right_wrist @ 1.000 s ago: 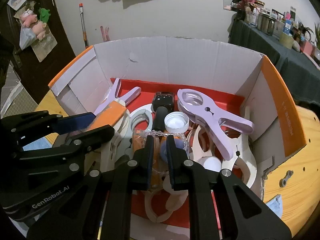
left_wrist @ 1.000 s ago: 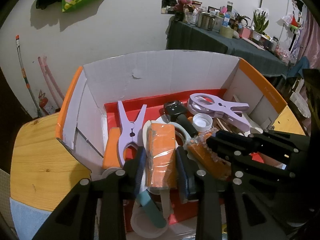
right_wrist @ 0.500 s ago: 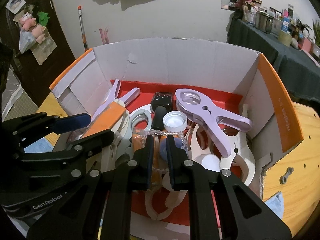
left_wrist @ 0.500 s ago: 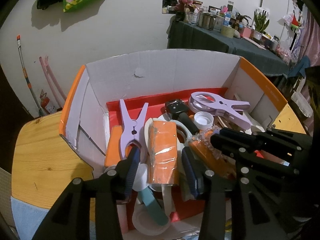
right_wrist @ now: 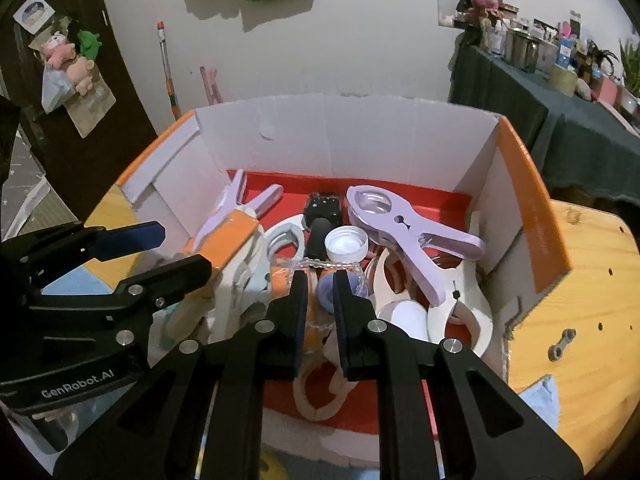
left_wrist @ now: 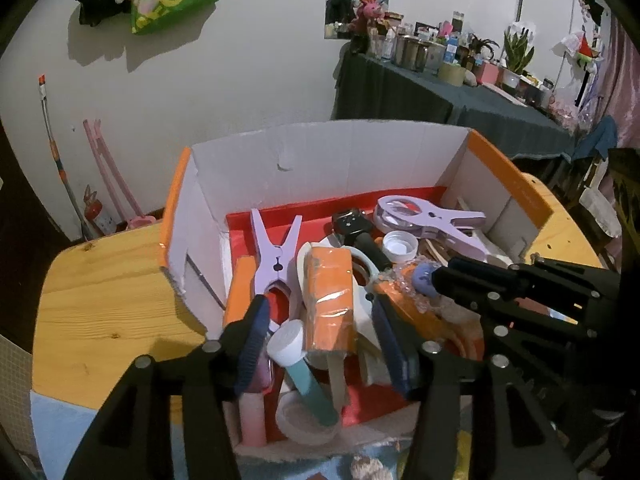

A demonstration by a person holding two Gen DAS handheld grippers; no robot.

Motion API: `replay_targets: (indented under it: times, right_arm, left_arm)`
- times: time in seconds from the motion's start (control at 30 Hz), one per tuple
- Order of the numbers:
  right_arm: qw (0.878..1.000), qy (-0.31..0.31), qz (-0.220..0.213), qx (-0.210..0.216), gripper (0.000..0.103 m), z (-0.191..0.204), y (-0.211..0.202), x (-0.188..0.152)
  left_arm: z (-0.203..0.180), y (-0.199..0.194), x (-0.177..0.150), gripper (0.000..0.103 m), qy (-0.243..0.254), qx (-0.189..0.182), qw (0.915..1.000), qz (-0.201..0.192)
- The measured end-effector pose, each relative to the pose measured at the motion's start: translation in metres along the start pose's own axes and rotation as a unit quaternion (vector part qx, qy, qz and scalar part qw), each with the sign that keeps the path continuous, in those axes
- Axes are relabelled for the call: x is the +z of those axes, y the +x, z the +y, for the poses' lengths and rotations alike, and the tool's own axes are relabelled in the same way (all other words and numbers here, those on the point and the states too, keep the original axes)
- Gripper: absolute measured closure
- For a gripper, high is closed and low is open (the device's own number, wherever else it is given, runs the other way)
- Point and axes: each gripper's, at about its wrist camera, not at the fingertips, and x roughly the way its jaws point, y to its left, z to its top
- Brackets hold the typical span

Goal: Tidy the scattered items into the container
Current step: 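Lower items into the box and open both grippers, then withdraw both grippers from the box back over the towel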

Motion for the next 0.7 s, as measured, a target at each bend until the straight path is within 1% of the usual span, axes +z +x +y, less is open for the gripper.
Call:
replay_targets:
  times: [0.17, 0.27, 0.37, 0.4, 0.47, 0.5, 0.53, 0.57, 0.63, 0.7]
  right_arm:
    - [1.000, -0.006, -0.015, 0.001, 0.090, 0.003, -0.022, -0.002]
    - [1.000, -0.010, -0.023, -0.002, 0.089, 0.006, -0.035, -0.005]
    - [0.999, -0.017, -0.034, -0.010, 0.083, 0.009, -0.050, -0.010]
    - [0.999, -0.018, -0.036, -0.012, 0.078, 0.011, -0.053, -0.011]
    - [0.999, -0.021, -0.045, -0.013, 0.058, 0.013, -0.065, -0.017]
    - [0.998, -0.022, -0.052, -0.013, 0.030, 0.015, -0.070, -0.020]
    - [0.998, -0.025, -0.062, -0.018, 0.020, 0.017, -0.077, -0.023]
    - [0.997, -0.031, -0.070, -0.028, 0.020, 0.019, -0.083, -0.026]
    - [0.996, -0.040, -0.075, -0.034, 0.020, 0.021, -0.090, -0.030]
    - [0.996, -0.040, -0.078, -0.025, 0.020, 0.022, -0.100, -0.037]
  left_arm:
    - [-0.003, -0.025, -0.005, 0.040, 0.018, 0.004, 0.9996, -0.020]
    - [-0.004, -0.041, -0.010, 0.036, 0.020, 0.000, 0.9994, -0.029]
    - [-0.005, -0.056, -0.017, 0.036, 0.024, -0.004, 0.9990, -0.038]
    - [-0.006, -0.061, -0.020, 0.036, 0.026, -0.005, 0.9988, -0.042]
    - [-0.006, -0.071, -0.026, 0.034, 0.028, -0.007, 0.9985, -0.048]
    - [-0.006, -0.074, -0.029, 0.032, 0.028, -0.008, 0.9983, -0.050]
    - [-0.006, -0.080, -0.033, 0.031, 0.028, -0.012, 0.9981, -0.054]
    - [-0.006, -0.084, -0.036, 0.031, 0.028, -0.013, 0.9979, -0.056]
    - [-0.006, -0.092, -0.043, 0.030, 0.030, -0.011, 0.9977, -0.060]
    - [-0.007, -0.099, -0.050, 0.030, 0.035, -0.011, 0.9973, -0.063]
